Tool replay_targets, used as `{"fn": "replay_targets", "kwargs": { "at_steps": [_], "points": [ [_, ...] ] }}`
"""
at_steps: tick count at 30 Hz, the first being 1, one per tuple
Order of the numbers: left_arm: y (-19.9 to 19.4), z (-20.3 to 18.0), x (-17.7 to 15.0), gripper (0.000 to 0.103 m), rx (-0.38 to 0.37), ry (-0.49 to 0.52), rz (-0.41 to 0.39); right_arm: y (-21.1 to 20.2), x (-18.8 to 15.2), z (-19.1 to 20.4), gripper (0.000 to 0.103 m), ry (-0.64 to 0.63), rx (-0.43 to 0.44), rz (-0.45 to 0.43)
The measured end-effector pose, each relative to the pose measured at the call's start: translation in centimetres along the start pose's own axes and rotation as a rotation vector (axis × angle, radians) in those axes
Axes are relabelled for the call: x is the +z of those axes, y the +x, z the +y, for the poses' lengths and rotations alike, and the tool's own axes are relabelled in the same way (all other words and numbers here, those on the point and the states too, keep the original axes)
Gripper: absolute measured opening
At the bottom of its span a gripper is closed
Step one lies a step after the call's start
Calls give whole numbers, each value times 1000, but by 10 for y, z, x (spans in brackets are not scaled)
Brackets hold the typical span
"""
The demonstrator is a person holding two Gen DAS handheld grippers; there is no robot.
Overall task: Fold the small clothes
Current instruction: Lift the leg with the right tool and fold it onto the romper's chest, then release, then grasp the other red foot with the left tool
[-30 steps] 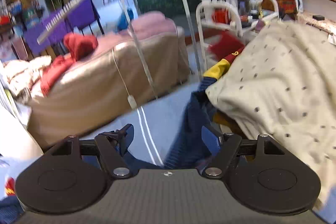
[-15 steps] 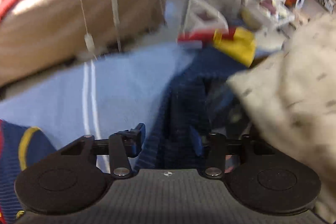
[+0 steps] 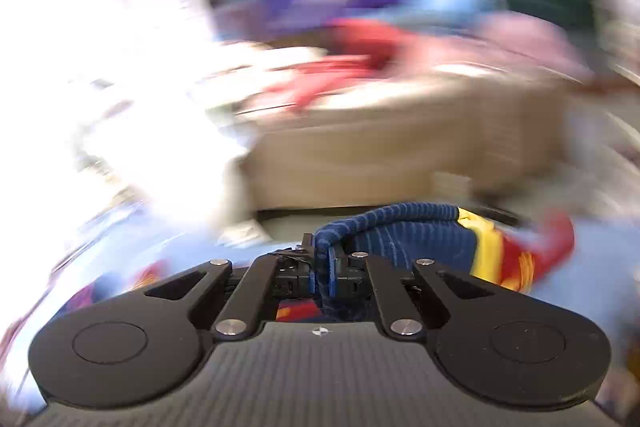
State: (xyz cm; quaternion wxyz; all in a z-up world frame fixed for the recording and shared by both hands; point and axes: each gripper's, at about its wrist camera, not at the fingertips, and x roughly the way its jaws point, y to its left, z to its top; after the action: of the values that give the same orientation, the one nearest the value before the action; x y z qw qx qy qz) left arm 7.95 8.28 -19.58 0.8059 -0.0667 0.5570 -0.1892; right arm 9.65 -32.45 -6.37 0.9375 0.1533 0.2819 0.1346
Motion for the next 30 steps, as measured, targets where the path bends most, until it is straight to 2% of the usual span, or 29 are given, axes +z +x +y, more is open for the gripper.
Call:
{"fn": "replay_targets", "kwargs": {
  "at_steps": [4, 6, 9, 11, 13, 14, 15, 16, 17, 18, 19, 21, 24, 27, 28, 29, 30],
  "points": [
    [-9, 10, 8, 103, 23, -54, -59, -12, -34, 85, 13, -283, 331, 196],
    [-9, 20, 12, 103, 22, -89, -63, -7, -68, 108, 12, -365, 417, 368],
    [-9, 31, 16, 103, 36, -118, -85, -5, -119, 121, 12, -482, 406, 511],
    [-7, 35, 21, 103, 38, -116, -101, -3, -141, 110, 13, -522, 333, 562],
    [-5, 38, 27, 103, 28, -94, -110, 4, -145, 91, 14, -520, 270, 602],
    [-2, 38, 29, 103, 24, -75, -107, 3, -140, 75, 23, -522, 232, 597],
    [2, 37, 32, 103, 28, -50, -98, -1, -139, 71, 29, -512, 207, 589],
    [2, 35, 34, 103, 37, -27, -90, -1, -133, 67, 39, -486, 197, 577],
    [4, 33, 36, 103, 43, 1, -88, -4, -127, 67, 62, -444, 197, 548],
    [5, 30, 36, 103, 42, 25, -89, -8, -120, 65, 77, -401, 190, 514],
    [6, 28, 37, 103, 40, 44, -89, -10, -116, 65, 103, -366, 178, 485],
    [8, 23, 35, 103, 36, 61, -81, -10, -108, 62, 103, -298, 137, 438],
    [11, 18, 31, 103, 24, 73, -69, 5, -103, 50, 102, -146, 60, 412],
    [11, 16, 31, 103, 17, 84, -70, 21, -104, 29, 81, 119, 22, 413],
    [11, 16, 32, 103, 13, 86, -73, 19, -107, 26, 65, 182, -1, 397],
    [10, 17, 34, 103, 10, 86, -80, 16, -110, 24, 57, 202, -52, 371],
    [9, 19, 37, 103, 10, 87, -87, 12, -110, 27, 57, 173, -115, 349]
  ]
}}
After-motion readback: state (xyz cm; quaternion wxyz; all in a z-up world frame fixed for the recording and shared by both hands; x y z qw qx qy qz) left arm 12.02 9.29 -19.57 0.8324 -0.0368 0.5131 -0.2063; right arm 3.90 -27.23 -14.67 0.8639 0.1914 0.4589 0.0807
